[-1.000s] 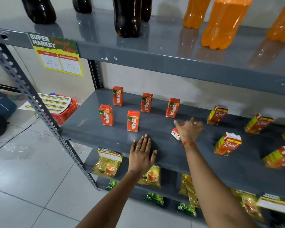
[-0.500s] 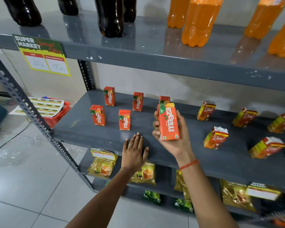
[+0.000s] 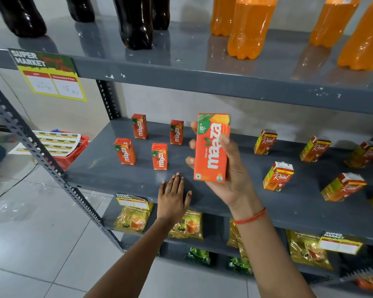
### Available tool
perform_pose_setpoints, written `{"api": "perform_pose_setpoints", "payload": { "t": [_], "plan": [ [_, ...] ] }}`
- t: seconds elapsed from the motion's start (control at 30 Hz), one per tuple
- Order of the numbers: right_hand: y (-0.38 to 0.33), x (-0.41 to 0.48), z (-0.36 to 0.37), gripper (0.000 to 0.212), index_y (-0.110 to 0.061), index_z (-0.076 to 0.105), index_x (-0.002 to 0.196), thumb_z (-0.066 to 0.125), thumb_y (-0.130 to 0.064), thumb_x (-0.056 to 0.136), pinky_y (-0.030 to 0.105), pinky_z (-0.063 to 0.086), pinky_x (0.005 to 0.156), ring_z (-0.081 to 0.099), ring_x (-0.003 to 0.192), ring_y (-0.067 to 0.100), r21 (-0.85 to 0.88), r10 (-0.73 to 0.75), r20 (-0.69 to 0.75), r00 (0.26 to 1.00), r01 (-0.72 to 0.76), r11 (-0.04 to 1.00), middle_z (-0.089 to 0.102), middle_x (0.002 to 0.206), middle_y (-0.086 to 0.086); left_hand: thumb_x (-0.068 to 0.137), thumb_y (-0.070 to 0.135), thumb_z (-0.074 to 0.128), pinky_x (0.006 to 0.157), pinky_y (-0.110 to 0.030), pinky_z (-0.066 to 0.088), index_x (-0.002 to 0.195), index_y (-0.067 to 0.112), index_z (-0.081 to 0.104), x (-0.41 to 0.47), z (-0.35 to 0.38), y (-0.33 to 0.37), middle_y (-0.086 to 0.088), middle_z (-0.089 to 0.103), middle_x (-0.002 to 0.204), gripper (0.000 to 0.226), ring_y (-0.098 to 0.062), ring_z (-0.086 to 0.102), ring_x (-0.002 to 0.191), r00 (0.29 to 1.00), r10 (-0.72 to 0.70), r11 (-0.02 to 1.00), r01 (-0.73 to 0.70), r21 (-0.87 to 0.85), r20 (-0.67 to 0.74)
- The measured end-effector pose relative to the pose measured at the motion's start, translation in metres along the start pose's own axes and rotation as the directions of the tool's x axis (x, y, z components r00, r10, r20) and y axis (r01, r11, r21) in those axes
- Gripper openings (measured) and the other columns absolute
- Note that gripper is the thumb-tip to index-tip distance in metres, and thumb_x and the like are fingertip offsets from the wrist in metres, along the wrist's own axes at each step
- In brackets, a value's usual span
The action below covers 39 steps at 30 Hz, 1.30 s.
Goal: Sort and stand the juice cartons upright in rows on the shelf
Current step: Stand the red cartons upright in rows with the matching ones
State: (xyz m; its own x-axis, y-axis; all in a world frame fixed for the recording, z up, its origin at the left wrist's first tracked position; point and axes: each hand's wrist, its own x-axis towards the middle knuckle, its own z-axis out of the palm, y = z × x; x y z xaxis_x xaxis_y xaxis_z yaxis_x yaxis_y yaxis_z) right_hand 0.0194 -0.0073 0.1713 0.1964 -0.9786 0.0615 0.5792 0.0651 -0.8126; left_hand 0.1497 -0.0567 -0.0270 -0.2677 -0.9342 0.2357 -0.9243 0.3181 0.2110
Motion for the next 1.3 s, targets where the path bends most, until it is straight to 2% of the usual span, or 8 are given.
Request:
{"api": "perform_pose_setpoints", "payload": {
  "t": [0.13,0.2,0.4,0.53,0.63,0.8,0.93,1.3],
  "plan": [
    [0.007,0.030,-0.028,0.019,-0.025,0.059,0.099,0.059,-0.013,0.084,0.019,0.056,0.070,0.067,0.091,0.014,-0.278,-0.164,-0.239,0.957,0.094,0.956,0.072,0.092,-0.008,0.094,0.048,0.028,0.108,-0.045,0.025,0.137,0.010,0.038,0.006,-0.003,-0.004,-0.011,0.036,0.147,0.058,-0.028,0.034,0.132,0.999,0.014,1.000,-0.015,0.009,0.044],
    [0.021,0.046,-0.055,0.026,-0.026,0.055,0.088,0.049,-0.001,0.089,0.017,0.053,0.063,0.062,0.081,0.011,-0.372,-0.180,-0.408,0.895,0.017,0.928,0.064,0.087,-0.005,0.094,0.048,0.035,0.105,-0.043,0.028,0.136,0.013,0.038,0.010,-0.006,-0.008,-0.010,0.041,0.143,0.055,-0.029,0.039,0.125,1.000,0.023,1.000,-0.023,-0.018,0.021],
    [0.055,0.082,-0.101,0.029,-0.027,0.053,0.090,0.049,0.001,0.086,0.022,0.049,0.067,0.060,0.083,0.012,-0.510,-0.097,-0.440,0.893,-0.159,0.845,0.061,0.091,-0.003,0.079,0.047,0.067,0.100,-0.051,0.035,0.139,0.009,0.026,0.025,-0.026,-0.024,-0.022,0.042,0.139,0.082,-0.039,0.042,0.121,0.952,-0.193,0.976,0.161,-0.148,-0.236],
    [0.072,0.099,-0.109,0.032,-0.013,0.050,0.120,0.048,-0.003,0.089,0.034,0.051,0.084,0.058,0.096,0.020,-0.545,-0.068,-0.448,0.891,-0.212,0.811,0.058,0.109,0.005,0.074,0.045,0.074,0.109,-0.046,0.023,0.146,0.008,0.005,0.048,-0.036,-0.036,-0.020,0.017,0.151,0.106,-0.035,0.019,0.137,0.882,-0.454,0.799,0.341,-0.495,-0.124],
    [0.076,0.098,-0.112,0.030,-0.018,0.049,0.117,0.046,-0.004,0.091,0.038,0.049,0.087,0.057,0.098,0.021,-0.519,-0.070,-0.468,0.881,-0.209,0.829,0.057,0.110,0.005,0.071,0.042,0.077,0.107,-0.050,0.026,0.147,0.011,0.006,0.060,-0.035,-0.043,-0.017,0.022,0.150,0.108,-0.034,0.023,0.136,0.868,-0.490,0.714,0.349,-0.607,-0.077],
    [0.093,0.089,-0.123,0.052,-0.023,0.042,0.129,0.061,-0.008,0.083,0.039,0.052,0.089,0.059,0.096,0.017,-0.680,-0.125,-0.409,0.904,-0.210,0.703,0.055,0.118,0.009,0.075,0.039,0.075,0.087,-0.042,0.043,0.125,0.007,0.043,0.074,-0.029,-0.053,-0.015,0.057,0.121,0.068,-0.032,0.054,0.109,0.853,-0.519,0.633,0.419,-0.651,0.044],
    [0.127,0.079,-0.122,0.064,-0.005,0.048,0.119,0.081,-0.019,0.067,0.028,0.042,0.089,0.051,0.106,0.017,-0.872,-0.383,-0.411,0.827,-0.235,0.428,0.051,0.119,0.017,0.077,0.041,0.073,0.080,-0.040,0.047,0.111,0.008,0.050,0.078,-0.026,-0.046,-0.013,0.064,0.110,0.052,-0.029,0.060,0.096,0.876,-0.481,0.670,0.402,-0.624,0.048],
    [0.143,0.082,-0.111,0.073,-0.004,0.036,0.127,0.078,-0.018,0.069,0.032,0.050,0.076,0.064,0.098,0.031,-0.831,-0.497,-0.520,0.694,-0.276,0.484,0.062,0.114,0.018,0.077,0.043,0.072,0.079,-0.040,0.046,0.109,0.007,0.050,0.079,-0.018,-0.041,-0.014,0.063,0.108,0.053,-0.028,0.056,0.097,0.879,-0.476,0.730,0.387,-0.563,-0.013]
  ]
}}
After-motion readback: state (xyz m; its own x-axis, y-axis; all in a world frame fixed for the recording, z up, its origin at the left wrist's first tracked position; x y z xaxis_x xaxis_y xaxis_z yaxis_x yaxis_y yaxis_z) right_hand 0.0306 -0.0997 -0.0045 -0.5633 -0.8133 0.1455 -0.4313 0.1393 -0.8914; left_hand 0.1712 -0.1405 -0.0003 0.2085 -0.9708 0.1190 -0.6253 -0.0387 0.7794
